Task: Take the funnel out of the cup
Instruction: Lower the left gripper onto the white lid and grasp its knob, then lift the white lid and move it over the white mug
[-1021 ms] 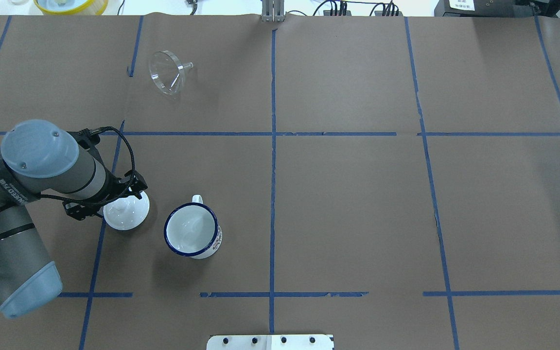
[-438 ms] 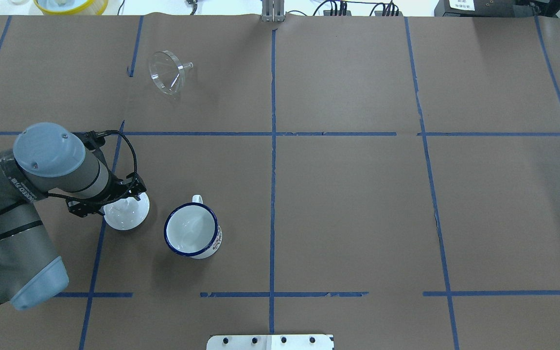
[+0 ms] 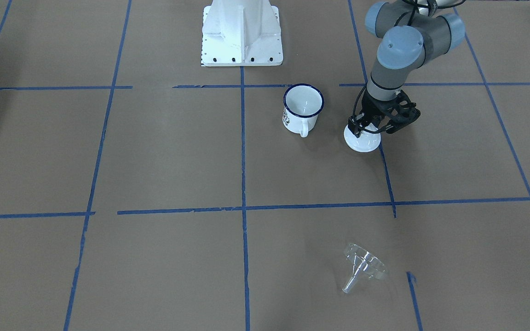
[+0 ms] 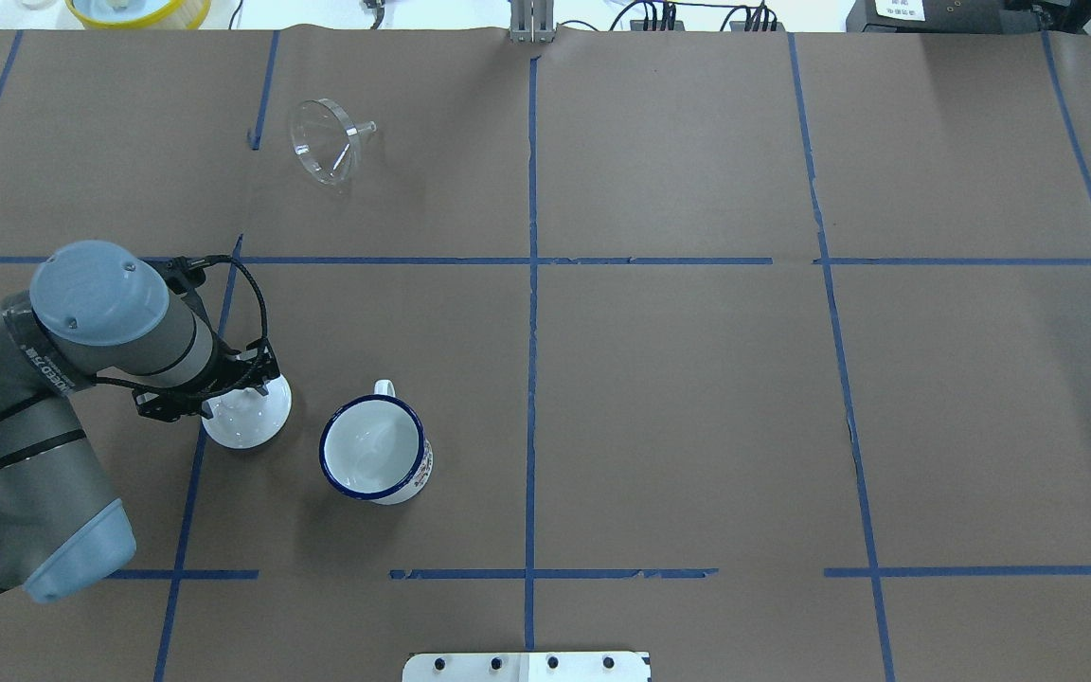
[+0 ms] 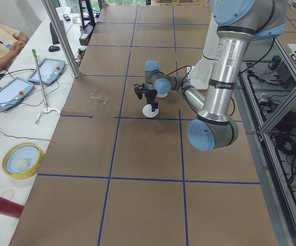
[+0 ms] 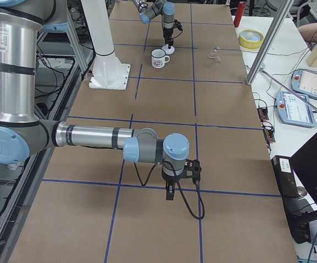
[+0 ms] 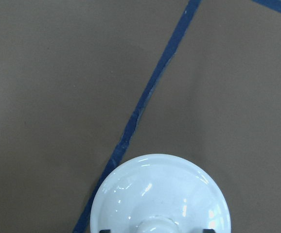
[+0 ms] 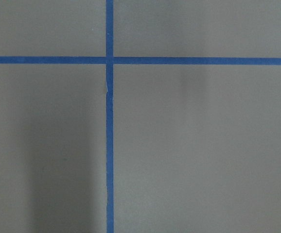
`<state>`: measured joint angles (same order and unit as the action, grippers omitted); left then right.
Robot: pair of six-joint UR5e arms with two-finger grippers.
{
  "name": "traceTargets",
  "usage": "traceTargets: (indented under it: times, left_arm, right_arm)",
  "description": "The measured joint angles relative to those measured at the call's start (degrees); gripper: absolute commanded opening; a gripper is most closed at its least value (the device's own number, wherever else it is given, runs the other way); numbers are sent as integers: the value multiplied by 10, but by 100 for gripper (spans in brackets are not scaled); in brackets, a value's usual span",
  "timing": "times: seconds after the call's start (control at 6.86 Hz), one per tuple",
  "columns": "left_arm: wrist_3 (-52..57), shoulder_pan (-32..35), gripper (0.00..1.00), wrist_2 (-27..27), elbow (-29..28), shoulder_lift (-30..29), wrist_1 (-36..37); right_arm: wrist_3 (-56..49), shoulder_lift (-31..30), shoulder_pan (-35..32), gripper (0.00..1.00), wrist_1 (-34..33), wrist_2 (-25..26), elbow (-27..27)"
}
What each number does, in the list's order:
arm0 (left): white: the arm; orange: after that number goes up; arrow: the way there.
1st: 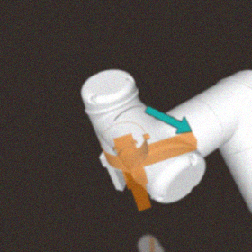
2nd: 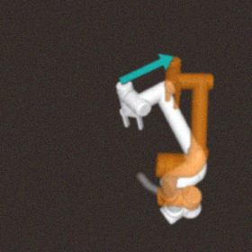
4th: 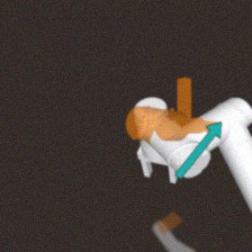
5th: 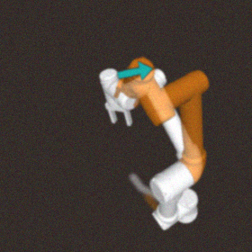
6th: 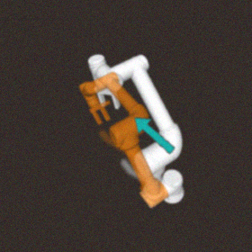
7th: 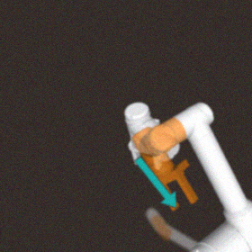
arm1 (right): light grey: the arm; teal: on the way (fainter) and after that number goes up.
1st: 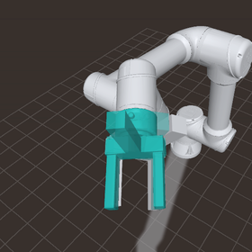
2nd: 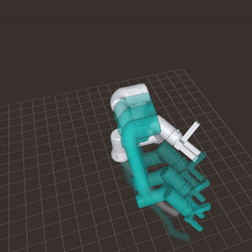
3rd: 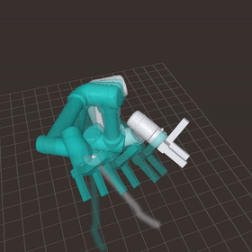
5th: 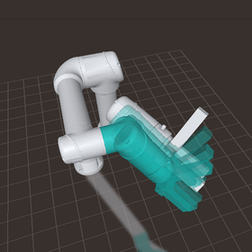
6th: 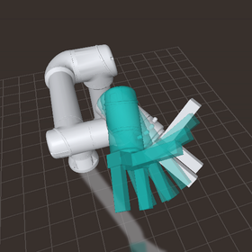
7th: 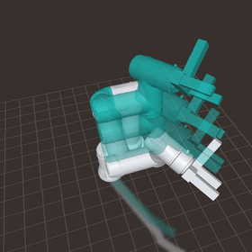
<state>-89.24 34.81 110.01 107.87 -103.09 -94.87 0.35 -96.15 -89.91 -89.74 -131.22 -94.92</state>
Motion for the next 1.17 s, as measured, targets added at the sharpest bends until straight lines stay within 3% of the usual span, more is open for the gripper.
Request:
traceTargets:
  times: [0.73, 1.17]
  left_arm:
    - [-6, 38, 0, 7, 21, -25, 5]
    - [-81, 74, 0, 28, 99, -84, 86]
  right_arm:
    - [0, 0, 0, 100, 0, 0, 0]
    - [0, 0, 0, 100, 0, 0, 0]
